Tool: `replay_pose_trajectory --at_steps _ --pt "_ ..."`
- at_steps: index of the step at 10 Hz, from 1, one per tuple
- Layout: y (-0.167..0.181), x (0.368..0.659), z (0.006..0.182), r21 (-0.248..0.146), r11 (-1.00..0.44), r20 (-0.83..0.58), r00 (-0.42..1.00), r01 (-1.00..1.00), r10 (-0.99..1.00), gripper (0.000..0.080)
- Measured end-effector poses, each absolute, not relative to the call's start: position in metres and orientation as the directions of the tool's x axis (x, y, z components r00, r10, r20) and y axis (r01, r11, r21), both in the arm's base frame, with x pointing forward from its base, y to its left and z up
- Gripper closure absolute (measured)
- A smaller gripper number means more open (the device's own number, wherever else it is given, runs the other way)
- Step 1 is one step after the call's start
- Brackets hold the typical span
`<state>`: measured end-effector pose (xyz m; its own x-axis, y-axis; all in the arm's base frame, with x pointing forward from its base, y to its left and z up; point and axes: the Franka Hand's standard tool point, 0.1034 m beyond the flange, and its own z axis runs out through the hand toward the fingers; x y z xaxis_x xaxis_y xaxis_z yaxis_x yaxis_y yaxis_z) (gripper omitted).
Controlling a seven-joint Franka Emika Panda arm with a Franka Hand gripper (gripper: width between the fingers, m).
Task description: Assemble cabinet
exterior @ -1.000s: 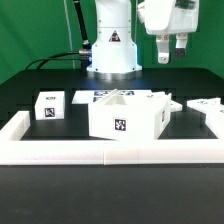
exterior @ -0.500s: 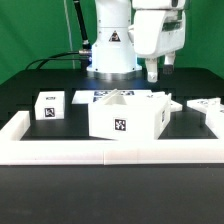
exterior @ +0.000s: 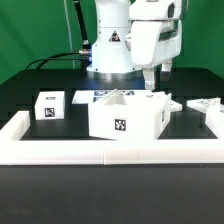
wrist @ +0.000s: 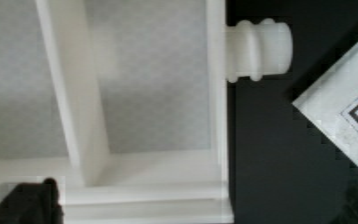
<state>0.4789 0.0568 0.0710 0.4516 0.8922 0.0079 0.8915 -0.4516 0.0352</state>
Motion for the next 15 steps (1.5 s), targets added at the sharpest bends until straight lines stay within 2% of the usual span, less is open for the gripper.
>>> replay_pose_trajectory --at_steps 2,7,11,12,13,14,15 --pt "0.058 0.468 0.050 0.012 -0.452 0.007 0.452 0.892 0.892 0.0002" --pt "0.059 0.459 0.023 -0.015 -0.449 0.008 0.449 0.893 0.893 0.0002" --pt "0.063 0.460 0.020 -0.018 -0.468 0.008 0.469 0.883 0.883 0.0002" --pt "0.062 0.461 0.021 -0.016 -0.469 0.009 0.469 0.883 0.883 0.0120" --pt "0.062 0.461 0.021 -0.017 -0.469 0.009 0.469 0.883 0.883 0.0120" --pt "0.062 0.461 0.021 -0.017 -0.469 0.009 0.469 0.883 0.883 0.0256" --pt "0.062 0.461 0.021 -0.017 -0.469 0.009 0.469 0.883 0.883 0.0436"
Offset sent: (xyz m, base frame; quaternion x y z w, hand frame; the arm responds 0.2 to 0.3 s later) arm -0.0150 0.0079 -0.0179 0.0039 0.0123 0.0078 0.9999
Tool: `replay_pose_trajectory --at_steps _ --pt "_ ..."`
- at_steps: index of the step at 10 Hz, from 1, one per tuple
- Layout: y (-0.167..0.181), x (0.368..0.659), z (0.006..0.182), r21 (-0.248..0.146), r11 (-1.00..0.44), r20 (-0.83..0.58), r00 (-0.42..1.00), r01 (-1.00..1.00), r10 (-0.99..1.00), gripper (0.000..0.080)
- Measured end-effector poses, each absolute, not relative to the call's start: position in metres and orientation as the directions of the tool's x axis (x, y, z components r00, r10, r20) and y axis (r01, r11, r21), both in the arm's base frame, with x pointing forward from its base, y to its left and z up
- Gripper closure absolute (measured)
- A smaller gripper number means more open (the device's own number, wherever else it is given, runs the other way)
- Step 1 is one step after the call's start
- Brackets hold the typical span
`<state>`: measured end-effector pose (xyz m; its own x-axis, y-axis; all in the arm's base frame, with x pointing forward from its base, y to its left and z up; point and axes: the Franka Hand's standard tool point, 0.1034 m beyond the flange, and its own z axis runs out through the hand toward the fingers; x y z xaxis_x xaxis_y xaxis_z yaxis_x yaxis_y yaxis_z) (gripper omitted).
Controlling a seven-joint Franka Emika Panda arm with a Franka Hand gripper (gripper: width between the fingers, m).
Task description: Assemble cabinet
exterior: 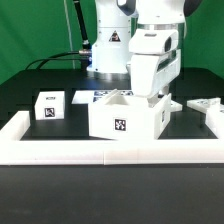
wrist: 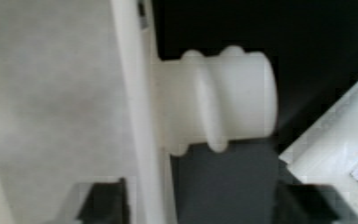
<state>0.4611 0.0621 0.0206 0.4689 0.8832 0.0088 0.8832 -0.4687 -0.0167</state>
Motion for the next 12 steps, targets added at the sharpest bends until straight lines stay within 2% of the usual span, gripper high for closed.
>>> replay_pose_trajectory --at_steps 1,2,3,4,10,12 --pt "0.0621 0.4611 0.0206 -0.017 -0.469 0.009 0.469 0.883 0.883 0.0572" --pt "0.0621 0.4611 0.0206 -0.017 -0.469 0.009 0.469 0.883 0.883 0.0572" --pt "0.0622 0.4613 0.0207 -0.016 -0.468 0.009 0.468 0.884 0.884 0.0736" --pt "0.0621 0.4614 0.0208 -0.016 -0.468 0.009 0.468 0.884 0.884 0.0765" --pt "0.0621 0.4615 0.0208 -0.016 -0.468 0.009 0.468 0.884 0.884 0.0765" --pt "0.0592 0.4655 0.0207 -0.022 -0.384 0.004 0.384 0.923 0.923 0.0765"
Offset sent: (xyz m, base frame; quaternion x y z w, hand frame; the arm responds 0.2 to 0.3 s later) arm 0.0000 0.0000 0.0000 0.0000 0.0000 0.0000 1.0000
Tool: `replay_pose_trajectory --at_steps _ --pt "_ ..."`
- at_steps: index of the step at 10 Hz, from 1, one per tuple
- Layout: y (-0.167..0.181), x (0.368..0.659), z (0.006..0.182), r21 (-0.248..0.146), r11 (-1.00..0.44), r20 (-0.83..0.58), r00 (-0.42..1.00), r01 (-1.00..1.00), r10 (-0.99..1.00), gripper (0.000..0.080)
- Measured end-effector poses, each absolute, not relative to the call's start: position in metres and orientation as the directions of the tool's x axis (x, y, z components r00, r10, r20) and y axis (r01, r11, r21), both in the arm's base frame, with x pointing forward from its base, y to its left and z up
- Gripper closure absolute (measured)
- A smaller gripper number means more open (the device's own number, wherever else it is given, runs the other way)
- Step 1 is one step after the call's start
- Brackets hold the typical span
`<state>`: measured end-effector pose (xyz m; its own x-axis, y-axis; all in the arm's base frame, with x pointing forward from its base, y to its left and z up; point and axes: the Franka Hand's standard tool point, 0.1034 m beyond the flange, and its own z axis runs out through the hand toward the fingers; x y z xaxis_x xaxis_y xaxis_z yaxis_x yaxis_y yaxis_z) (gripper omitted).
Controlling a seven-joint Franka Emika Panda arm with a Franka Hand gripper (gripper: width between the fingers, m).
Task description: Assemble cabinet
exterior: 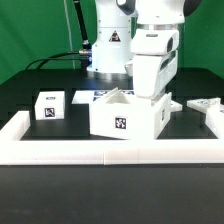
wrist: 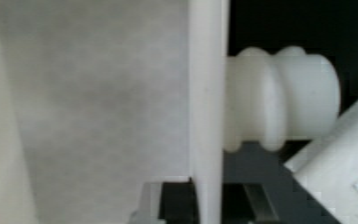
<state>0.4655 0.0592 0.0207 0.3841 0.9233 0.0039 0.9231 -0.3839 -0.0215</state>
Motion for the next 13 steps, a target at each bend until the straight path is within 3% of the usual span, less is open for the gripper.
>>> replay_pose_trajectory --at_steps 4,7,9,13 --pt "0.073 0.473 0.021 -0.007 -0.210 -0.012 0.210 0.978 0.978 0.0765" --pt "0.073 0.473 0.021 -0.007 -0.216 -0.010 0.216 0.976 0.976 0.0765" --pt "0.070 0.476 0.020 -0.006 -0.091 -0.008 0.091 0.996 0.996 0.0765" --pt "0.086 0.485 0.021 0.007 -0.024 -0.014 0.024 1.000 1.000 0.0765"
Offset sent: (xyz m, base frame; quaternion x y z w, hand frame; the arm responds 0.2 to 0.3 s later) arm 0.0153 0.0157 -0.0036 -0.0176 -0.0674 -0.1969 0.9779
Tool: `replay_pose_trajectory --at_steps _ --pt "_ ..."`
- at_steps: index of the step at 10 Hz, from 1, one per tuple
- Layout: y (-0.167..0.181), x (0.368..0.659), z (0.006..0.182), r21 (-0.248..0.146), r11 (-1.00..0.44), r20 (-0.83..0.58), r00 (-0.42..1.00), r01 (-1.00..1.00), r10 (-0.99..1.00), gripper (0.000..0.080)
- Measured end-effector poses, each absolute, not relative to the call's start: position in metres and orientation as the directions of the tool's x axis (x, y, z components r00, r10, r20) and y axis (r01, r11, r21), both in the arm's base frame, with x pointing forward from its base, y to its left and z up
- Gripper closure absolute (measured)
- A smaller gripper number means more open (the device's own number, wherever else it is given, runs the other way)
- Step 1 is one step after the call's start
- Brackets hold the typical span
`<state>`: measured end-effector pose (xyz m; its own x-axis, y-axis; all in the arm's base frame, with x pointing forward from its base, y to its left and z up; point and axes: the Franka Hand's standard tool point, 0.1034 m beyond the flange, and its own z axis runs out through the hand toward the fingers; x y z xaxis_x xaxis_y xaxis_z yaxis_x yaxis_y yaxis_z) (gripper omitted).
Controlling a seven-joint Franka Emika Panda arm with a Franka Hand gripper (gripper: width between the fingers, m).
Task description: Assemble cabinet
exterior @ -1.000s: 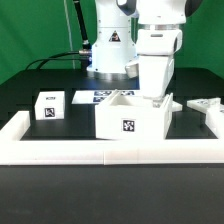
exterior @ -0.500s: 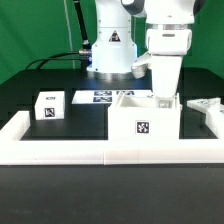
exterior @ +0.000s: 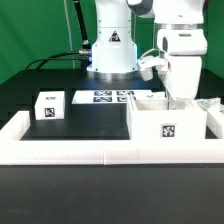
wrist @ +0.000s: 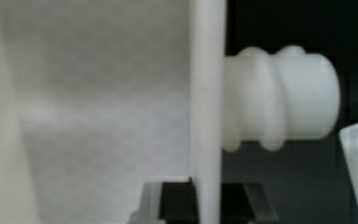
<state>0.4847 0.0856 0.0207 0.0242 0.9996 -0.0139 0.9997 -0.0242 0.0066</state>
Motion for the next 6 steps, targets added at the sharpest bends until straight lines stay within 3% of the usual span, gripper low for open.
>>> replay_pose_trajectory --at_steps 3,6 --pt "0.087 0.487 0.021 0.006 -0.069 -0.016 0.069 0.998 0.997 0.0765" --pt "0.112 0.509 0.021 0.027 -0.057 -0.003 0.057 0.998 0.998 0.0765"
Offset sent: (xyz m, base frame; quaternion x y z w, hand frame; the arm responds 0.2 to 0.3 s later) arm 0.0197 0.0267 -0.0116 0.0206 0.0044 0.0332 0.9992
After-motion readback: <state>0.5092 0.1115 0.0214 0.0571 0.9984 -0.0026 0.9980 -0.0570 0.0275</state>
